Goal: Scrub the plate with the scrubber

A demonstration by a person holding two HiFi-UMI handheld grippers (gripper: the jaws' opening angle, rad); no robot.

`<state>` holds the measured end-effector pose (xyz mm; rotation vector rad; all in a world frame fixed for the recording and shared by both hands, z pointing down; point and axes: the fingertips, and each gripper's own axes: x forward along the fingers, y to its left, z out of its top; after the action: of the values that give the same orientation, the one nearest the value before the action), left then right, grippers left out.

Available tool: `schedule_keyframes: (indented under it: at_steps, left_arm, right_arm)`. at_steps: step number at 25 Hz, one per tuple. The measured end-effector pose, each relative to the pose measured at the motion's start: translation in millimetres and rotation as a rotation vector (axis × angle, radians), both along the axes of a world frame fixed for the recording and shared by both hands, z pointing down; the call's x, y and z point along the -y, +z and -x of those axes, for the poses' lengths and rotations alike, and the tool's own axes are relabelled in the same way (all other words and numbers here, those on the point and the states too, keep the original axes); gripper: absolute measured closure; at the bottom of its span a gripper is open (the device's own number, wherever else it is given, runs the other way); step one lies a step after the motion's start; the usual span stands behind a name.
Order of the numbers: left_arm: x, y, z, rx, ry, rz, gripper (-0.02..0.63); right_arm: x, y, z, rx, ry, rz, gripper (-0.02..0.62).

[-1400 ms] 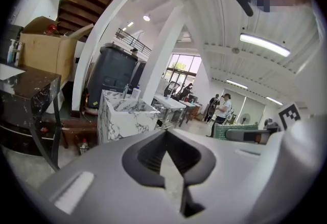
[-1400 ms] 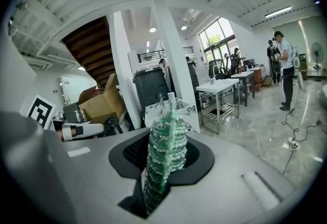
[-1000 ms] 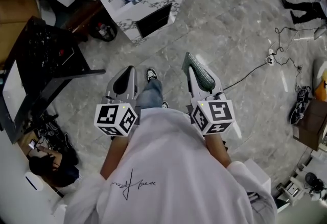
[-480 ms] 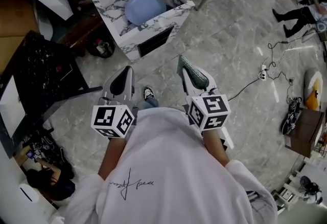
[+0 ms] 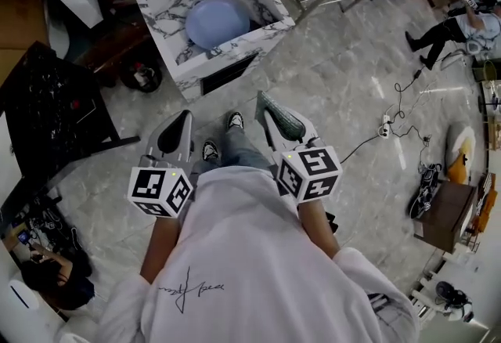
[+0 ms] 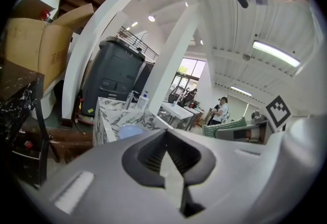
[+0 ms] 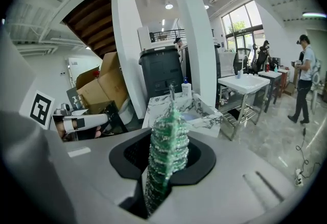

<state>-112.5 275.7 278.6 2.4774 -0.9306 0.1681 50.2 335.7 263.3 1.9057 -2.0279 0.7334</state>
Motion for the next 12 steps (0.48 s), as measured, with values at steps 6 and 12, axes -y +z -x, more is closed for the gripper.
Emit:
schedule_keyframes:
  at_steps: [6, 12]
  left_arm:
    - [23, 6, 0, 0.025, -0.045, 0.017, 0.569]
    - [64, 5, -19, 0.061, -0.084, 0.012, 0.569]
  right_arm:
    - [33, 5, -10, 0.085, -0.033, 0.000, 0.540]
    - [81, 19, -33, 0.168, -0.068, 0.039, 0.540]
